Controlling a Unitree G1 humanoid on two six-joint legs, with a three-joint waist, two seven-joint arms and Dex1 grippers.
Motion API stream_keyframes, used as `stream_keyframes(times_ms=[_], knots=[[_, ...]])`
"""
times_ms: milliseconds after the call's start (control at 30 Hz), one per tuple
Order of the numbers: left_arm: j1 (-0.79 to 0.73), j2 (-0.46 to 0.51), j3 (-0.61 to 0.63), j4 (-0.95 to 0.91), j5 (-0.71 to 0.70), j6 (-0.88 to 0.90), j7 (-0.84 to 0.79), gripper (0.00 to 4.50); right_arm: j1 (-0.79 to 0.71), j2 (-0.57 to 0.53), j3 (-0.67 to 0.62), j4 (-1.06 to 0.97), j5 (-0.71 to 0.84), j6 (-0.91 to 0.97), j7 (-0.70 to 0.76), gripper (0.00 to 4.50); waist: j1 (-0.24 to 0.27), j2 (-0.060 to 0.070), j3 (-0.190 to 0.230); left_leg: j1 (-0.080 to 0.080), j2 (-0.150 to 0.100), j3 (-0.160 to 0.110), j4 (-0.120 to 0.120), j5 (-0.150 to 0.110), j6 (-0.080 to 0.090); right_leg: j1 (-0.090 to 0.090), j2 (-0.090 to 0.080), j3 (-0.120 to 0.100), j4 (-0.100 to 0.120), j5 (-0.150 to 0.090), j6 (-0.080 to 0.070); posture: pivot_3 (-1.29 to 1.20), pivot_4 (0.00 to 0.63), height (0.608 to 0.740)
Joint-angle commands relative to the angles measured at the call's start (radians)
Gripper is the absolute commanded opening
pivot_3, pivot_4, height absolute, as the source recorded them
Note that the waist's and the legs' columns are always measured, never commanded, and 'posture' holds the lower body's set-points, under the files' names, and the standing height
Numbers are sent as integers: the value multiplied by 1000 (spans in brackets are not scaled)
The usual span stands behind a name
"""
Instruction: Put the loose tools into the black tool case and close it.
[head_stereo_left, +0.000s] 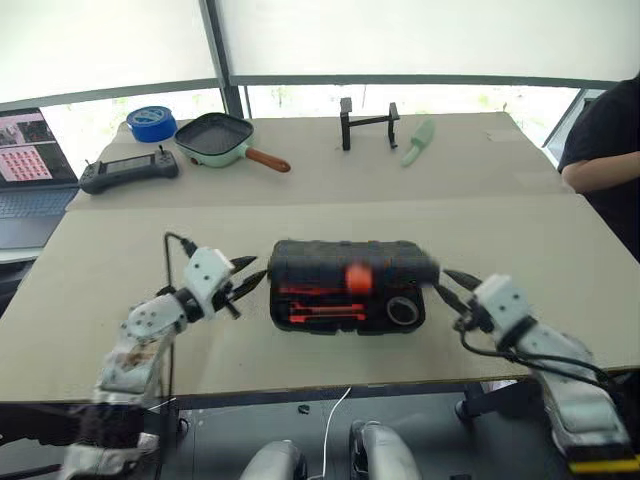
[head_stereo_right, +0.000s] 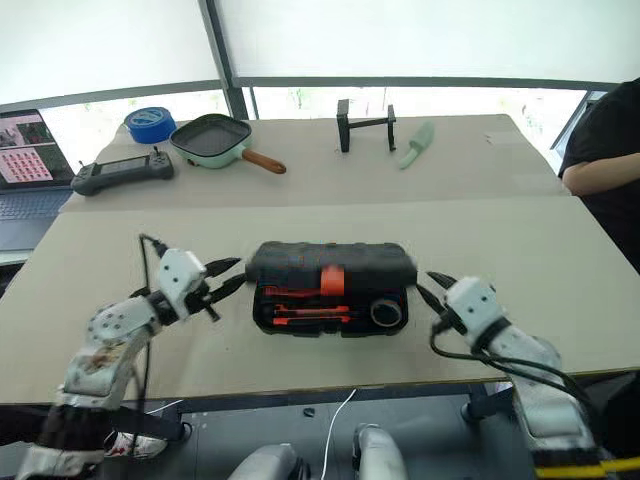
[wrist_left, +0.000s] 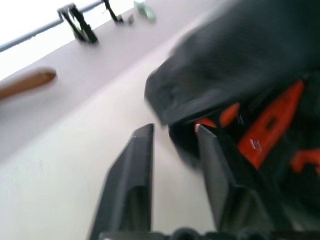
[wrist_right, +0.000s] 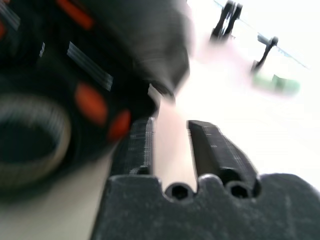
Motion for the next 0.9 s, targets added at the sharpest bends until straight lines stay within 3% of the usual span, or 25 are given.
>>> stream_keyframes(times_ms=[33,67,133,267,367,400,533,700,900], knots=[[47,282,173,-130,-312,382,-258,2534,142,-216,-243,-246,344,262,295,2281,0,0,0,-1,0,0,1,0,0,-1,0,0,0,0,0,0,150,740],[48,338,186,-117,-350,438,-307,2534,176,-254,-273,-269,393,306,348,2281,-1,0,0,-1,1,0,-1,0,1,0,1,0,0,0,0,0,150,740],[-81,347,90,55,-220,309,-306,2534,198,-302,-261,-287,430,340,404,2281,-1,0,0,3,2,-1,-2,-1,1,3,3,-2,-1,-1,-1,0,150,740],[-408,229,-119,442,46,25,-273,2666,151,-323,-123,-275,352,315,442,1137,33,-1,-1,17,1,-2,-6,-8,15,23,1,-7,-4,-10,10,0,150,740],[-588,107,-210,699,162,-164,-264,1581,83,-312,2,-259,275,295,444,122,36,-3,-1,17,0,-1,-3,-5,9,23,0,-7,-3,-10,10,0,150,740],[-625,81,-223,763,186,-207,-264,1290,67,-309,29,-254,257,290,445,0,34,-4,-1,13,-1,-1,0,-5,9,19,-2,-6,-2,-6,4,0,150,740],[-766,-38,-300,1007,301,-391,-229,28,-32,-274,166,-197,146,251,445,0,19,-8,-2,-2,-2,-1,7,-5,8,3,-1,-8,1,-4,4,0,150,740],[-839,-152,-336,1146,358,-498,-247,28,-132,-240,273,-102,36,201,456,0,4,-8,-1,-6,-6,-1,8,-5,8,3,-5,-14,-1,-4,5,0,150,740],[-754,-120,-341,1012,282,-529,-564,28,-283,-176,274,84,-92,153,335,0,0,-10,0,-3,-3,-1,9,-5,7,3,-6,-9,-1,-2,5,0,150,740]])
